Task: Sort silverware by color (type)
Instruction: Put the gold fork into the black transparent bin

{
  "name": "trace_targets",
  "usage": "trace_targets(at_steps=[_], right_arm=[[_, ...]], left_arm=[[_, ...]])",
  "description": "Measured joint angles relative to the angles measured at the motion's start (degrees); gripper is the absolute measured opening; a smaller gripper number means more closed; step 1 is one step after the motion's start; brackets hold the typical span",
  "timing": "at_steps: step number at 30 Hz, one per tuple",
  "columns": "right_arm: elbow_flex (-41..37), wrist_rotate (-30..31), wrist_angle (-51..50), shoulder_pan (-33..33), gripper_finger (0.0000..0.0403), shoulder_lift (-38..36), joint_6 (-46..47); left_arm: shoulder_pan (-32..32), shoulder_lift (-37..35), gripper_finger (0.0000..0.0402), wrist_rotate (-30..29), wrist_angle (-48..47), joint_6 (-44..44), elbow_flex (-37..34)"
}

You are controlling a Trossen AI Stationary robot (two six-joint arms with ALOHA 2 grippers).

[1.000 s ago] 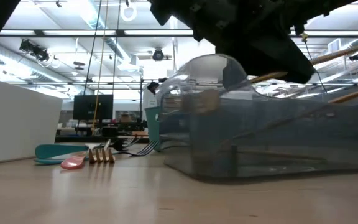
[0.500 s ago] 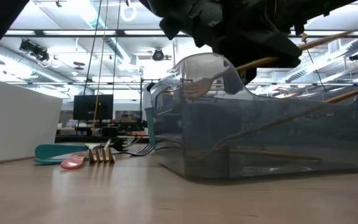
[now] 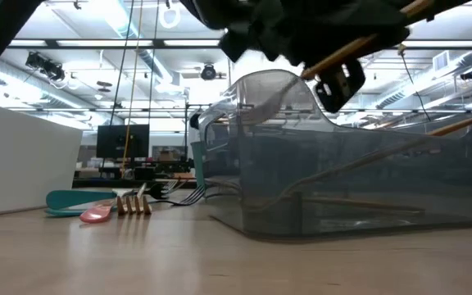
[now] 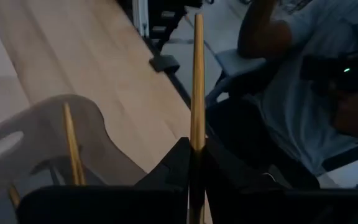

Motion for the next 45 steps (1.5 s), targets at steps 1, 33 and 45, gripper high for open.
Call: trace_targets(at_steps=[1, 33, 45], right_arm=[[0.0, -0.5, 0.0, 0.0, 0.0171, 0.0, 0.0], [0.0, -2.3, 0.9, 0.0, 0.0171, 0.8, -0.4], [0.0, -2.5, 0.8, 0.0, 0.0171, 0.8, -0.4]], left_arm=[[0.2, 0.6, 0.0037, 0.4, 1.4, 0.0, 0.2], [2.5, 6.1, 0.0114, 2.9, 2.6, -2.4, 0.0], [5.2, 3.3, 0.0152, 1.8, -1.6, -0.1, 0.1]])
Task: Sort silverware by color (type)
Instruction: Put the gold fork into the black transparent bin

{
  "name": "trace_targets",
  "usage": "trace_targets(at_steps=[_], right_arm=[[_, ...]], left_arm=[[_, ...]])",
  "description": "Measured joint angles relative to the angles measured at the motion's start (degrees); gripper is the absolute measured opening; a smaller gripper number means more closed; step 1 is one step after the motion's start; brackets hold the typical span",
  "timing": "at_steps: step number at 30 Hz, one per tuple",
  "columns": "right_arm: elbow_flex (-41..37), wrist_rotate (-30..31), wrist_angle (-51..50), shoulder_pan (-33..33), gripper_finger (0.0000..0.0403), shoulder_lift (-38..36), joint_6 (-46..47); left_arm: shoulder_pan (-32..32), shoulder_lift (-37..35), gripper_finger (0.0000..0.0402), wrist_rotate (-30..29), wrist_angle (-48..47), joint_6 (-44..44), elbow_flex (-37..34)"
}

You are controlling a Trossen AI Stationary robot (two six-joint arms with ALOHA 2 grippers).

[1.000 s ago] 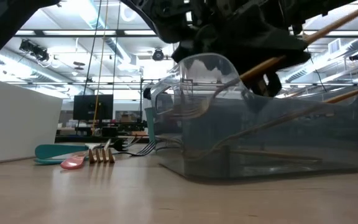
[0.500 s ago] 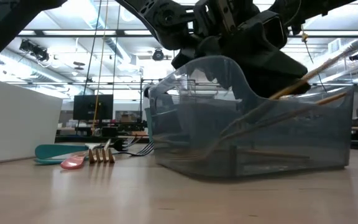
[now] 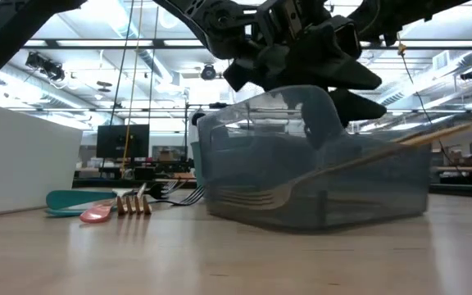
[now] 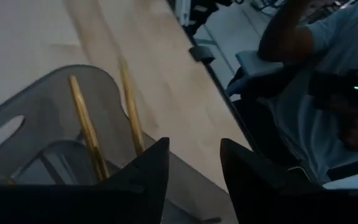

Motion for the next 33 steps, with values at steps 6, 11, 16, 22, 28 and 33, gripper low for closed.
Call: trace_targets(at_steps=[6, 11, 16, 22, 28, 33], right_arm=[[0.0, 0.0, 0.0, 0.0, 0.0171, 0.0, 0.0], [0.0, -0.1, 0.0, 0.0, 0.0171, 0.0, -0.1], [0.0, 0.0, -0.1, 0.0, 0.0171, 0.0, -0.2], [0.0, 0.0, 0.0, 0.0, 0.0171, 0.0, -0.2], [0.0, 0.0, 0.4, 0.0, 0.0171, 0.0, -0.2], [0.0, 0.0, 0.5, 0.0, 0.0171, 0.0, 0.0]], left_arm=[[-0.5, -2.3, 0.0153, -7.3, -7.3, 5.6, 1.5], [-2.0, -2.7, 0.0153, -12.0, -10.3, 7.7, 3.8], [-3.6, -3.2, 0.0153, -18.2, -11.9, 9.5, 4.0], [-5.5, -4.9, 0.0153, -32.4, -13.1, 7.4, 4.4], [-11.3, -4.6, 0.0153, -48.3, -10.2, 10.3, 4.3], [-14.2, -4.5, 0.0153, -56.4, -2.4, 12.6, 4.3]])
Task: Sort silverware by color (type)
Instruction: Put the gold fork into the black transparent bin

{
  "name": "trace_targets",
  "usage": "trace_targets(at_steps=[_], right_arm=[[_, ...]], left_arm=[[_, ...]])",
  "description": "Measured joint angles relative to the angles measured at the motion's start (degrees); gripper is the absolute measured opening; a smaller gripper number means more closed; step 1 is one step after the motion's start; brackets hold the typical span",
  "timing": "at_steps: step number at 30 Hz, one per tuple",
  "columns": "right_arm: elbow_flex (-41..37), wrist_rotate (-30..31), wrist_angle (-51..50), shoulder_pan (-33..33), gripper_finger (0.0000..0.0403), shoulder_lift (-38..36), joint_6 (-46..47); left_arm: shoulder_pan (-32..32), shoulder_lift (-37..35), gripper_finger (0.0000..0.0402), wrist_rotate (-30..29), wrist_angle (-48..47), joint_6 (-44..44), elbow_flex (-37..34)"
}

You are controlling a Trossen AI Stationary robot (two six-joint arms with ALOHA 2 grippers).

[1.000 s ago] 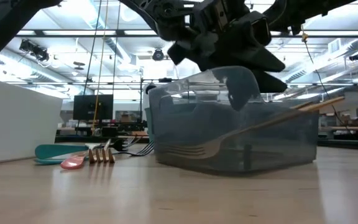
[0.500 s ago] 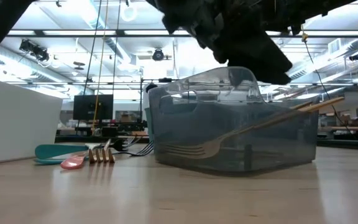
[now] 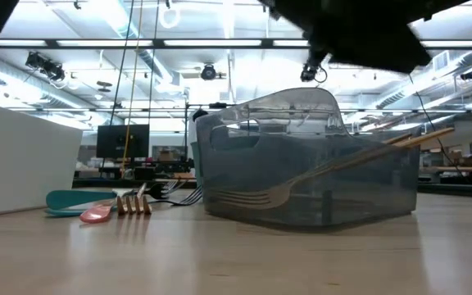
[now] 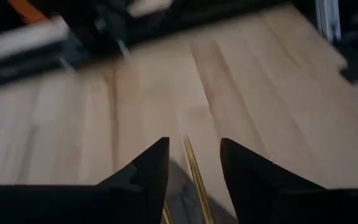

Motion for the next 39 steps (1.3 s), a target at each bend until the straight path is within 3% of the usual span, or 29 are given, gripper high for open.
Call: trace_targets(at_steps=[10, 12, 21, 28, 34, 39], right_arm=[[0.0, 0.0, 0.5, 0.0, 0.0171, 0.4, 0.3], [0.0, -0.1, -0.7, 0.0, 0.0171, 0.7, 2.2], [0.0, -4.1, -17.2, 3.6, 0.0159, 4.9, 20.6], [0.0, -7.4, -26.1, 11.7, 0.015, 10.3, 37.1], [0.0, -8.6, -29.8, 19.9, 0.0143, 14.7, 49.4], [0.0, -12.8, -30.5, 25.2, 0.0138, 17.4, 58.2]], left_arm=[[0.1, 3.2, 0.0153, -1.9, 0.1, 0.2, 6.7], [0.2, 3.5, 0.0153, -2.1, -3.9, 1.3, 7.4], [-2.0, 1.4, 0.0142, -8.5, -21.8, 5.1, 7.8], [-4.2, -0.8, 0.0114, -10.9, -29.7, 6.5, 7.8], [-4.8, -1.2, 0.01, -11.5, -32.0, 5.9, 7.0], [-5.4, -4.8, 0.0086, -11.7, -26.5, 5.8, -0.9]])
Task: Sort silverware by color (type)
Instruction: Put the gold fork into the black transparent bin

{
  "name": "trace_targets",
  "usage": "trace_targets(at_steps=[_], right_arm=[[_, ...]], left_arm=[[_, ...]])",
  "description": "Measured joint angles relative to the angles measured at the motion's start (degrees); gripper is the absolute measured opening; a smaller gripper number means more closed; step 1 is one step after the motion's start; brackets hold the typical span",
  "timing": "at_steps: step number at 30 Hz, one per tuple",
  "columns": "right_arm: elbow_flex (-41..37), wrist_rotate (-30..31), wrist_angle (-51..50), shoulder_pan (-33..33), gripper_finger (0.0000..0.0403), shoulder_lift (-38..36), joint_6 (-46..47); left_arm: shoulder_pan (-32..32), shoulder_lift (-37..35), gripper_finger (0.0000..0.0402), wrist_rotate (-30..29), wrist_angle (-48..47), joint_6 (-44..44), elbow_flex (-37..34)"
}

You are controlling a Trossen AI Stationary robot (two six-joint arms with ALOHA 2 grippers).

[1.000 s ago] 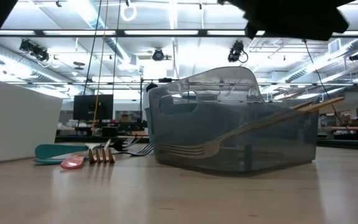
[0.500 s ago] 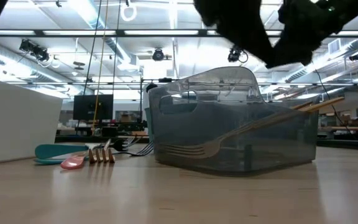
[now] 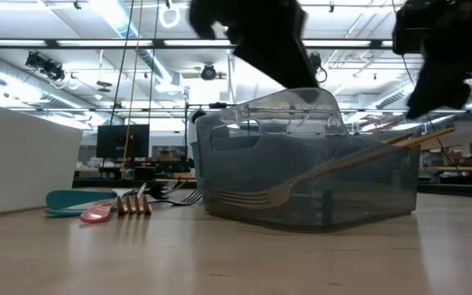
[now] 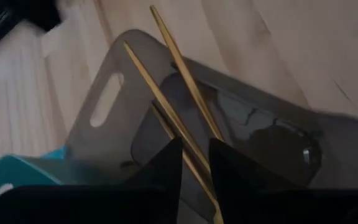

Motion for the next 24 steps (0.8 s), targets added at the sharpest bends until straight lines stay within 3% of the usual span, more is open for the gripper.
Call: trace_targets(at_steps=[4, 8, 17, 24], right_arm=[[0.0, -6.1, 0.7, 2.2, 0.0138, 1.6, 6.4], [0.0, -8.1, 2.2, 3.5, 0.0138, 4.6, 10.6], [0.0, -14.9, 13.8, 4.9, 0.0138, 13.3, 12.7], [0.0, -14.5, 17.5, 5.2, 0.0138, 16.5, 13.2]], left_arm=[[0.0, -6.0, 0.0079, 0.2, 6.6, -0.2, -8.2], [0.4, -12.1, 0.0078, 0.4, 7.6, -3.5, -15.2], [1.3, -19.3, 0.0078, 1.2, 13.3, -12.2, -29.2], [5.8, -19.9, 0.0078, 12.3, 20.5, -17.7, -34.6]])
